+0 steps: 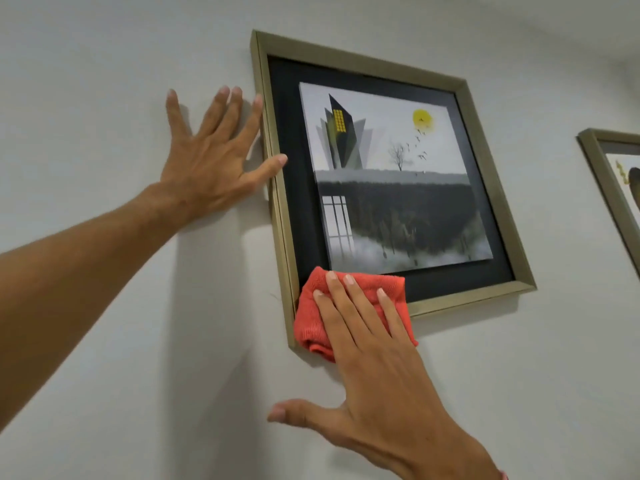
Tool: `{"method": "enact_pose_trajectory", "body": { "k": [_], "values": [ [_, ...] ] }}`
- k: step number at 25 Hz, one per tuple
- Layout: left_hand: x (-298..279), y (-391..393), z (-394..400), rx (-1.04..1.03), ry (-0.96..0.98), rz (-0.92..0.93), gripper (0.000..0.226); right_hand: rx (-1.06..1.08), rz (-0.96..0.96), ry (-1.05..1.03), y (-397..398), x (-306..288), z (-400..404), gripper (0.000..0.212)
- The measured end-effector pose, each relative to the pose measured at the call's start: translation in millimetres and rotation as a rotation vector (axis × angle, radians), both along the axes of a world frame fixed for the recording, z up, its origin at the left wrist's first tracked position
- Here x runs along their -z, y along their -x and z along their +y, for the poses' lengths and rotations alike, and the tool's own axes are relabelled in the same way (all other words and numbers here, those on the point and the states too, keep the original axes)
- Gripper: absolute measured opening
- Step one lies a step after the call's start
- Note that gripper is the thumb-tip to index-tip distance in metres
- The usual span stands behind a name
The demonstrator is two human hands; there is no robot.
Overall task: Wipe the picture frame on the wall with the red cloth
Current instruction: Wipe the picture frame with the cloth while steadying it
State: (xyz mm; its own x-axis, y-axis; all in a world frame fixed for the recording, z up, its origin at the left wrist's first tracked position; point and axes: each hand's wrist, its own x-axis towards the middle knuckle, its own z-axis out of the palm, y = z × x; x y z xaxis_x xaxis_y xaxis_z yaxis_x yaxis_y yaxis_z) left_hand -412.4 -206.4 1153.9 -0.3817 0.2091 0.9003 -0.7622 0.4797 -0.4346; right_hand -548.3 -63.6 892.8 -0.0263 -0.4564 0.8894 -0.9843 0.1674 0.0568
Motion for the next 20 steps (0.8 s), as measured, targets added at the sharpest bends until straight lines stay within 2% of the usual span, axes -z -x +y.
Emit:
{"method": "enact_pose_trajectory", "body": {
  "k": [6,10,12,14,16,20],
  "values": [
    [1,0,3,-0.009,-0.018,-0.010,0.092,0.121,-0.086,0.003,38,9,15,0.120],
    [3,0,6,-0.017,-0.014,-0.007,0.093,0.301,-0.257,-0.003,100,5,42,0.117],
    [3,0,6,-0.024,-0.011,0.002,0.094,0.231,-0.394,0.001,112,0,50,0.113],
    [3,0,6,-0.030,-0.014,0.008,0.096,0.112,-0.453,0.009,101,-1,45,0.116],
    [3,1,7,-0.031,-0.016,0.010,0.097,0.036,-0.436,0.004,72,2,32,0.122],
    [5,1,6,-0.020,-0.013,0.019,0.097,-0.105,-0.358,0.025,3,2,3,0.119]
  ]
}}
